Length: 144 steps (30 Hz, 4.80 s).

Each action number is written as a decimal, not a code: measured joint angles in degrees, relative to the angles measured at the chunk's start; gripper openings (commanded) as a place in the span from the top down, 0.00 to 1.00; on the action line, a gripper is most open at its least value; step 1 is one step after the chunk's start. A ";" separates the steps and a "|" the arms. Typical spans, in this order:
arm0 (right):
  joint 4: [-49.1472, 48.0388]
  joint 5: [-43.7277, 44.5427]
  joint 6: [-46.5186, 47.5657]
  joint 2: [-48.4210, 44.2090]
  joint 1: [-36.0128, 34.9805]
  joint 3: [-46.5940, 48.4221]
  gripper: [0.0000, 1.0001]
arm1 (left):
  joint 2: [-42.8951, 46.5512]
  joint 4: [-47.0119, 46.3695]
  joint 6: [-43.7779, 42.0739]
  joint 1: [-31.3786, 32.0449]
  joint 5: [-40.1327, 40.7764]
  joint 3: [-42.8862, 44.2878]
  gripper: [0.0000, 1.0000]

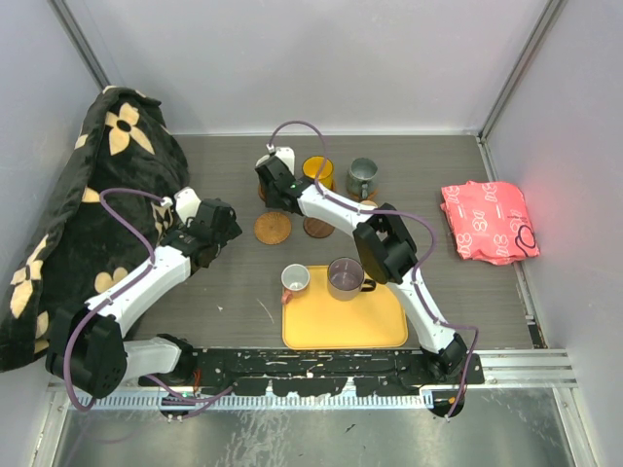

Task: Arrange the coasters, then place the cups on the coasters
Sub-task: Place the cup on the coaster, then pick up the cup from the tray.

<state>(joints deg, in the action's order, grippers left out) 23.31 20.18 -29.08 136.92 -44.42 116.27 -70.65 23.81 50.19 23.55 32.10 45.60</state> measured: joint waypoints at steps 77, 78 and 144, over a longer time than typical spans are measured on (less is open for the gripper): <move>7.32 -5.90 12.90 -62.88 -1.11 -49.35 0.52 | 0.04 -0.79 -0.02 0.00 0.07 -0.96 0.02; 8.66 -5.92 12.92 -64.81 -1.11 -50.77 0.52 | 0.04 -0.98 -0.04 0.00 0.04 -0.96 0.02; 19.98 -1.16 -1.57 -67.19 -0.07 -68.96 0.51 | -1.51 -4.79 -0.04 0.00 -2.25 -3.21 0.02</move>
<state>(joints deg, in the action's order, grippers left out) 43.29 19.03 -30.65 69.73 -44.49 47.31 -72.16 19.03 50.15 23.55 29.85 42.39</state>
